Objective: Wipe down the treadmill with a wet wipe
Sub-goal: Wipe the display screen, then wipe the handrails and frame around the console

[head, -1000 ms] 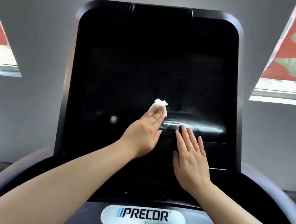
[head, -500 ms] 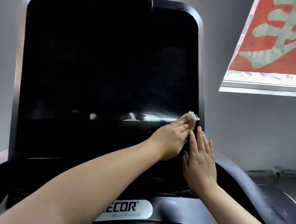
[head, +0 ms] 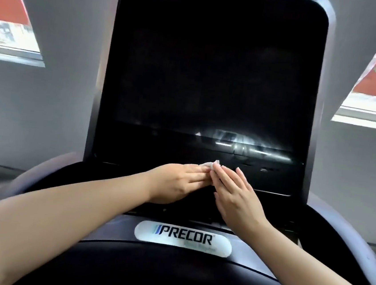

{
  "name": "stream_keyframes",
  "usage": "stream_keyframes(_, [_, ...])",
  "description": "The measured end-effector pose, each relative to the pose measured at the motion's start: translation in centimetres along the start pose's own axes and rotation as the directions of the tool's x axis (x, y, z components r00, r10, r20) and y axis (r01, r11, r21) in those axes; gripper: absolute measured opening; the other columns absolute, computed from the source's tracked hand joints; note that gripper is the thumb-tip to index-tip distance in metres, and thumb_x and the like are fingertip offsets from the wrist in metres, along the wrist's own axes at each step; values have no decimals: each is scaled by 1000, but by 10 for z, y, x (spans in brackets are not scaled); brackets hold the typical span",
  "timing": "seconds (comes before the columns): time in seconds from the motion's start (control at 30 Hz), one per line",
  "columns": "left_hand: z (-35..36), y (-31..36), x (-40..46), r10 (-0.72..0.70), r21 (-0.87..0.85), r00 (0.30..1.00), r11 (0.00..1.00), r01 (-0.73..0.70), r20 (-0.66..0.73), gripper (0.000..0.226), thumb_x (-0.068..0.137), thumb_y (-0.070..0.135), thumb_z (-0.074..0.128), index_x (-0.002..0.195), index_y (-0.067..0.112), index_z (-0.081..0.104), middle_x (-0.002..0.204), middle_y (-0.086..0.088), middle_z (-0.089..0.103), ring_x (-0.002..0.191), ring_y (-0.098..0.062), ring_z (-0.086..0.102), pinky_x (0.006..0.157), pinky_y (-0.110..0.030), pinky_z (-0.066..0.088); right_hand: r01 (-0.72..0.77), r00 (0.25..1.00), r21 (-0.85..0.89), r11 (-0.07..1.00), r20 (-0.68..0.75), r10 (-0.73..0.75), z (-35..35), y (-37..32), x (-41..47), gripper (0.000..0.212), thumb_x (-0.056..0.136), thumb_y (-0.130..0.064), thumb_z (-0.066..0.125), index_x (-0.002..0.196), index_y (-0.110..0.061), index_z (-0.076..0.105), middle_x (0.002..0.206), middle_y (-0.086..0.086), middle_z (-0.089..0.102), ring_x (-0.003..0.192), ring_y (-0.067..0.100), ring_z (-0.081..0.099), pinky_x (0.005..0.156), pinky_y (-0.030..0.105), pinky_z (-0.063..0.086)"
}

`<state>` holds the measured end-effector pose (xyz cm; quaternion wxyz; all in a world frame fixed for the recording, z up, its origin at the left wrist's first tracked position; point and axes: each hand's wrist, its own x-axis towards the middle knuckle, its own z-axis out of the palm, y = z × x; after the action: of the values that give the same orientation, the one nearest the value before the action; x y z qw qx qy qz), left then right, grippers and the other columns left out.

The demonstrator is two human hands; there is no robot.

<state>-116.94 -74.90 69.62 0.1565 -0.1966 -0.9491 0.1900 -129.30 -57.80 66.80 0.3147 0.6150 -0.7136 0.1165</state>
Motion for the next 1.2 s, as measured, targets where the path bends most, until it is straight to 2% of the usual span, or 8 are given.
stream_keyframes(0.17, [-7, -17, -64, -112, 25, 990, 994, 110, 80, 43, 91, 9, 36, 130, -3, 51, 134, -19, 53, 130, -30, 45, 111, -35, 30, 152, 986, 52, 987, -69, -149, 17, -38, 44, 54, 70, -6, 76, 121, 4, 60, 128, 13, 58, 116, 19, 43, 105, 43, 30])
stream_keyframes(0.33, [-13, -26, -122, -232, 41, 968, 973, 229, 100, 46, 92, 8, 34, 136, -2, 42, 140, -19, 46, 135, -28, 38, 111, -36, 32, 266, 962, 103, 958, -94, -257, 28, -77, 83, 52, 71, -3, 78, 118, 6, 61, 120, 13, 62, 103, 21, 55, 105, 39, 32])
stream_keyframes(0.47, [-16, -29, -158, -259, 75, 957, 965, 251, 132, 48, 90, 7, 32, 137, -3, 38, 140, -20, 45, 133, -30, 41, 109, -37, 35, 328, 942, 113, 938, -116, -316, 32, -109, 113, 30, 81, -1, 53, 107, 7, 66, 103, 12, 67, 82, 25, 64, 98, 41, 44])
stream_keyframes(0.67, [-16, -32, -206, -286, 117, 945, 956, 269, 158, 49, 88, 3, 39, 137, -3, 43, 145, -15, 41, 138, -24, 31, 118, -31, 9, 335, 942, 188, 923, -98, -322, 35, -148, 141, 35, 79, -8, 35, 82, -6, 70, 74, 2, 63, 69, 21, 64, 98, 36, 43])
stream_keyframes(0.87, [-29, -13, -259, -276, -57, 939, 954, 293, 207, 53, 85, 8, 43, 138, 9, 46, 146, -4, 42, 135, -15, 33, 109, -27, 24, 341, 926, 418, 842, 4, -377, 41, -188, 126, 12, 72, -4, 64, 79, -12, 69, 68, 2, 60, 56, 23, 54, 58, 32, 50])
stream_keyframes(0.97, [-37, 4, -291, -297, -41, 866, 939, 341, 403, 53, 88, 20, 31, 137, 13, 48, 144, -2, 45, 129, -18, 47, 106, -30, 36, 315, 913, 500, 807, 74, -402, 47, -213, 106, 13, 75, -11, 62, 85, -12, 71, 70, 2, 61, 56, 22, 56, 51, 29, 50])
stream_keyframes(1.1, [-37, 27, -328, -243, -102, 650, 890, 445, 720, 55, 101, 34, 34, 150, 16, 18, 159, -2, 8, 146, -21, 10, 117, -33, 7, 313, 870, 523, 793, 178, -461, 56, -250, 99, 22, 61, -6, 82, 77, -15, 71, 69, 2, 58, 55, 21, 54, 44, 25, 46])
stream_keyframes(1.2, [-40, 41, -352, -240, -75, 589, 885, 459, 772, 62, 99, 45, 32, 152, 20, 10, 159, -1, 0, 146, -19, -1, 117, -35, -3, 301, 827, 532, 792, 268, -495, 64, -272, 99, 14, 68, -11, 74, 79, -20, 70, 85, 1, 65, 69, 22, 60, 53, 26, 52])
